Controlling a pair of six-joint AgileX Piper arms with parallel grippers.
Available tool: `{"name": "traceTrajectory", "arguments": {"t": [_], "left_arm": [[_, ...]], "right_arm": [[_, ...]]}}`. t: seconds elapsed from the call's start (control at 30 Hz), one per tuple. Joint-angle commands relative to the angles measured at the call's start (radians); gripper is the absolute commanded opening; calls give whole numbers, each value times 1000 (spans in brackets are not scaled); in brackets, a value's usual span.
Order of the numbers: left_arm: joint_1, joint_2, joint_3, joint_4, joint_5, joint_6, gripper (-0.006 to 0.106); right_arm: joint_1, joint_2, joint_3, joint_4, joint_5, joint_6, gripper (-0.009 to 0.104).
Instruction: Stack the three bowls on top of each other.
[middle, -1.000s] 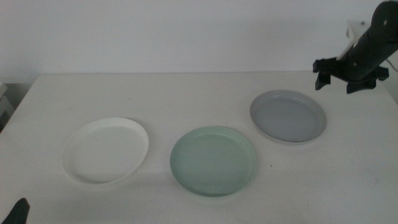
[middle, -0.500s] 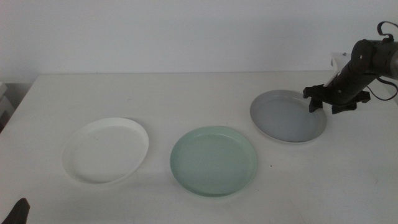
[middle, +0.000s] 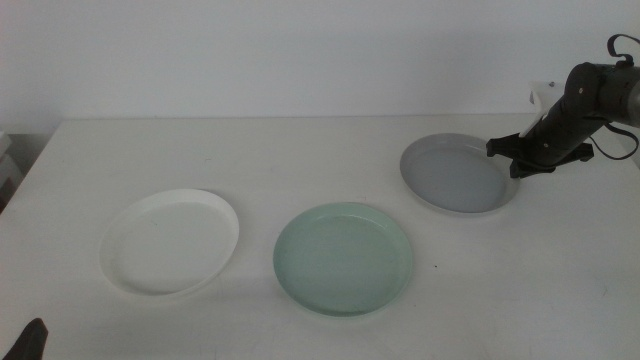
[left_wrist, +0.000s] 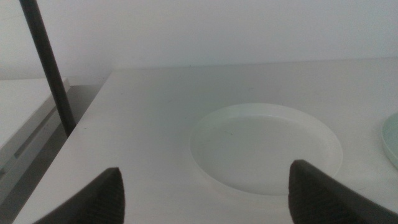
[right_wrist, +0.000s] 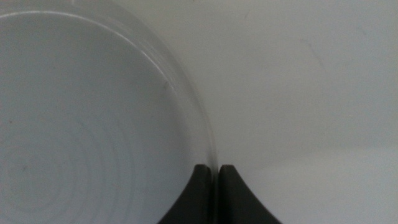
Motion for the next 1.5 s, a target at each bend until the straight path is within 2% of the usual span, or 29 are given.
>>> {"name": "traceTrajectory", "arguments": {"t": [0.0, 0.13, 0.23, 0.43, 0.6, 0.67, 0.8, 0.97, 1.47], "left_arm": [[2, -14, -5, -4, -85, -7, 89], [2, -14, -5, -4, -85, -7, 89], [2, -14, -5, -4, -85, -7, 89], [2, -14, -5, -4, -85, -7, 89], [2, -14, -5, -4, -85, -7, 89], [2, -14, -5, -4, -85, -7, 89], [2, -14, -5, -4, -85, -7, 89], [2, -14, -5, -4, -85, -7, 89], [2, -14, -5, -4, -85, -7, 89]], "right_arm": [[-7, -90, -29, -10, -2, -29, -1], [-7, -170, -4, 0, -7, -29, -1], [-7, -279, 92, 15, -58, -30, -1], [28, -566, 416, 168, -212, -95, -1], [126, -696, 538, 291, -171, -134, -1], [186, -714, 553, 314, -152, -136, -1], [312, -713, 557, 324, -169, -113, -1], [404, -658, 557, 321, -254, -64, -1], [413, -460, 557, 322, -353, -49, 0]]}}
